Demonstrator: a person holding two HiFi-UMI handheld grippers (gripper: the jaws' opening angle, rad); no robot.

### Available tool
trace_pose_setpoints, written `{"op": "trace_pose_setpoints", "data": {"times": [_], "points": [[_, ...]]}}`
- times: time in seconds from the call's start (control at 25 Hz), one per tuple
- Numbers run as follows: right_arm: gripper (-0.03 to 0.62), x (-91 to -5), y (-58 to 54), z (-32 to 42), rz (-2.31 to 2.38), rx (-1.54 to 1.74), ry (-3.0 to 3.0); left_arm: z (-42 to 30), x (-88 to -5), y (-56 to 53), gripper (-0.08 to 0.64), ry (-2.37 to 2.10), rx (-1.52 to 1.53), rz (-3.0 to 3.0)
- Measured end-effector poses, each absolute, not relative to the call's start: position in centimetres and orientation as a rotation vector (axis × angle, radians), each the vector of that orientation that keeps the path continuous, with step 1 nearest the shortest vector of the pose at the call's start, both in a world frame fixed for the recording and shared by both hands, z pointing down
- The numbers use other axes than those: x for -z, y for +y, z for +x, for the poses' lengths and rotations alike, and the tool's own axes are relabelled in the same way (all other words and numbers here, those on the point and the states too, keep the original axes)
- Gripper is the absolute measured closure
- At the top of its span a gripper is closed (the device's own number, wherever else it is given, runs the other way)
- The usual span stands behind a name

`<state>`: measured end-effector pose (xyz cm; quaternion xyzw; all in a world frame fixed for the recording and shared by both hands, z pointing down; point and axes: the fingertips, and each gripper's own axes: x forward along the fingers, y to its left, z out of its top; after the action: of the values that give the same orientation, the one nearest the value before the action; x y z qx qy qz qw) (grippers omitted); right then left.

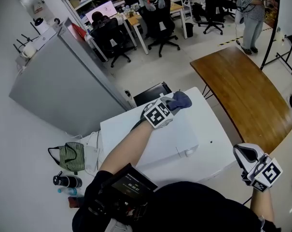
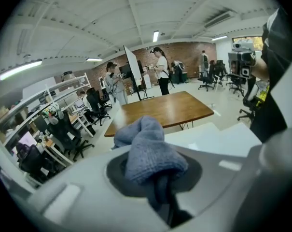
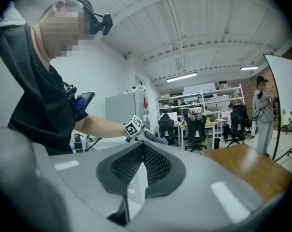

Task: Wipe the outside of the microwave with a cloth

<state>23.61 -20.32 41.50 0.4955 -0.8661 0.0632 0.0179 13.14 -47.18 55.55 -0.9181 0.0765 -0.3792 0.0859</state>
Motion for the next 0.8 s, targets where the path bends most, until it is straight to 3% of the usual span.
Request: {"op": "trace_pose_setpoints", "data": {"times": [0.16,0.48,0.6,0.8], "points": [[0.588,-39.6,-21.3,19.2,1.455,-0.115,-2.748,5.6,-51.8,-45.8,0.505,0.301,1.048,-2.813],[0.588,-37.1,-22.5,1.9,1.105,-0.057,-2.886,-25.8,-51.9,-42.8,0.505,0.712,1.108,-2.816],[0.588,-37.3,-22.2,-1.6,1.087,-0.056,-2.877,-29.3,-54.0,-41.4,0.505,0.707,1.089,-2.861],[0.588,-37.9,-21.4,-0.7,1.127,-0.056,-2.851,-26.0,-55.4,-41.0,0.506,0.637,1.074,-2.865]]}}
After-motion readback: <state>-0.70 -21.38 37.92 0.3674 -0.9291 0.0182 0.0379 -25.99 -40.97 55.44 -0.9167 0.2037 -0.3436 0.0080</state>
